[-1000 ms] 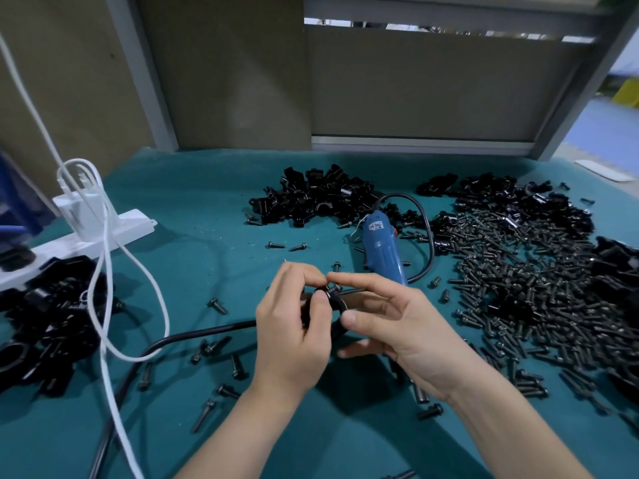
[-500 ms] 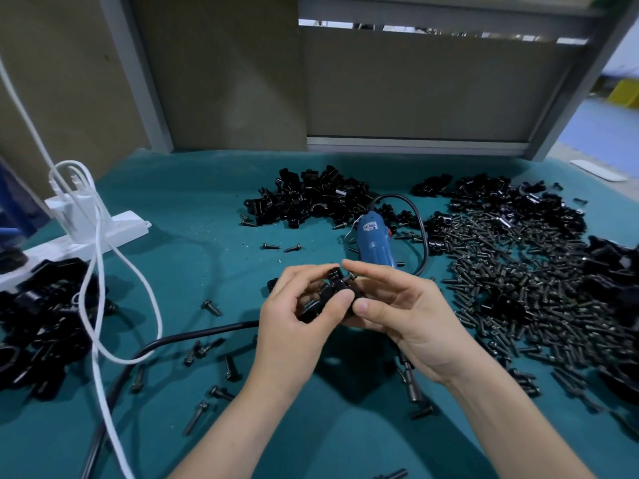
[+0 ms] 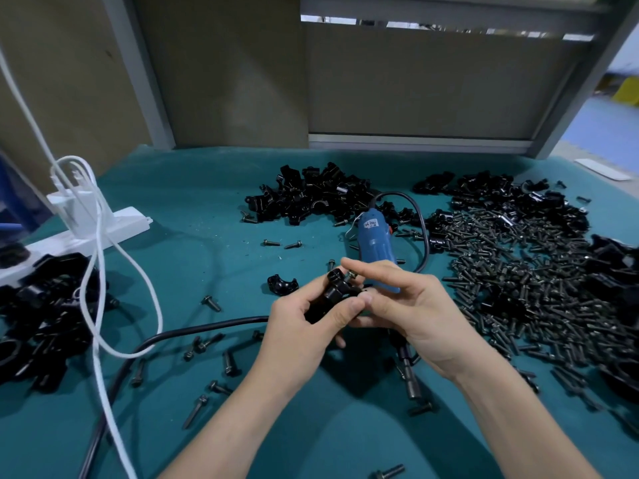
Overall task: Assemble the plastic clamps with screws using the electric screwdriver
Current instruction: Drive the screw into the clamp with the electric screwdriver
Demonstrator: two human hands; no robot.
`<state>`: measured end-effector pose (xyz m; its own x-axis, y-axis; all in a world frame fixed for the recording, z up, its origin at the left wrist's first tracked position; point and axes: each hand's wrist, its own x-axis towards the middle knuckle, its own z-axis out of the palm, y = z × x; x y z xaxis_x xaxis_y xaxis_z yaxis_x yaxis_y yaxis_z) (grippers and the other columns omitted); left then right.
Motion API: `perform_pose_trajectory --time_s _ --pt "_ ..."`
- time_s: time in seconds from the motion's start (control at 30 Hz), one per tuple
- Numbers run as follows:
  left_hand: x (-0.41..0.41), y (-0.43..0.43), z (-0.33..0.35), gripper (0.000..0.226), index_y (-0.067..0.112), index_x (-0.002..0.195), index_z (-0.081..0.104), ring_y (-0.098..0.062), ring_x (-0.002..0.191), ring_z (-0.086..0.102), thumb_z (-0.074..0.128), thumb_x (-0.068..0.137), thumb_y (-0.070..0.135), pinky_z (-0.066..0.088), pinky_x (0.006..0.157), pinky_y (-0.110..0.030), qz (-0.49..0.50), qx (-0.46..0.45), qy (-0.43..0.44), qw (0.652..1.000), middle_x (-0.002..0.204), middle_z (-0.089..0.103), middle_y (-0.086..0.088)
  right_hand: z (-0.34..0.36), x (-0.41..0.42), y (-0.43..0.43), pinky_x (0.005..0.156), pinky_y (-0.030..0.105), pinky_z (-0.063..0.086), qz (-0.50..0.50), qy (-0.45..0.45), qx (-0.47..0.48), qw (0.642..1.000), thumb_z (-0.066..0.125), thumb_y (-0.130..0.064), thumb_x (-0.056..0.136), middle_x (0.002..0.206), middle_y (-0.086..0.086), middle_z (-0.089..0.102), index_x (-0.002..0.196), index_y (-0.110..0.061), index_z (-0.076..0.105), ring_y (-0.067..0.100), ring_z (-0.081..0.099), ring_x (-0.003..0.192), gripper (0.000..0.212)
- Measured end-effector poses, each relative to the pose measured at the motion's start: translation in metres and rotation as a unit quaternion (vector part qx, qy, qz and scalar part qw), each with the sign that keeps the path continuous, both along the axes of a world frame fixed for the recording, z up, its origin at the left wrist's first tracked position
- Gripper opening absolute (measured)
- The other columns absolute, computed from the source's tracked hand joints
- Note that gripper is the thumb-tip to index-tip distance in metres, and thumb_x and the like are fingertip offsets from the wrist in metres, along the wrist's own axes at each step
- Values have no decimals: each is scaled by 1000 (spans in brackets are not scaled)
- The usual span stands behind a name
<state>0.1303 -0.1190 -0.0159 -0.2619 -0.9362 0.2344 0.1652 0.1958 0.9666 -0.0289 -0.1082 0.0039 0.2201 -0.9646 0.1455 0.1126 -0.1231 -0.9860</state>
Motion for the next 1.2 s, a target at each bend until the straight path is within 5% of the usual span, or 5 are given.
perform_pose_trajectory --time_s 0.2,0.43,0.63,0.87,1.2 --pt "2 -1 -1 19 37 95 72 -2 46 51 71 77 44 41 48 -11 23 -20 -38 999 72 70 4 0 2 0 74 24 55 -7 26 -11 1000 68 -13 79 100 1 61 109 -25 76 13 62 88 33" --pt "3 -1 -3 23 31 100 62 -7 84 70 66 80 41 52 72 -16 40 -67 -41 996 90 75 11 5 4 4 74 21 54 -5 37 -19 999 63 -4 85 95 -10 62 110 -19 73 6 66 86 31" --pt "4 -1 -7 17 36 92 60 -1 60 55 62 77 43 45 61 -13 76 -99 -73 989 68 64 15 4 5 5 87 36 56 -39 76 -37 996 56 -1 93 98 -3 67 108 -16 75 16 66 97 29" --pt "3 -2 -7 19 42 92 57 -4 56 52 64 75 48 41 58 -19 41 -97 -99 989 61 59 15 11 2 7 43 26 49 -99 149 -77 981 65 -4 88 89 -8 73 93 -23 75 17 59 44 22" --pt "0 0 -10 24 40 89 56 -3 64 52 65 69 51 40 63 -20 8 -98 -191 977 69 61 19 17 -3 7 45 23 47 -56 154 -53 985 70 -20 73 73 -4 67 76 -18 73 17 56 42 5"
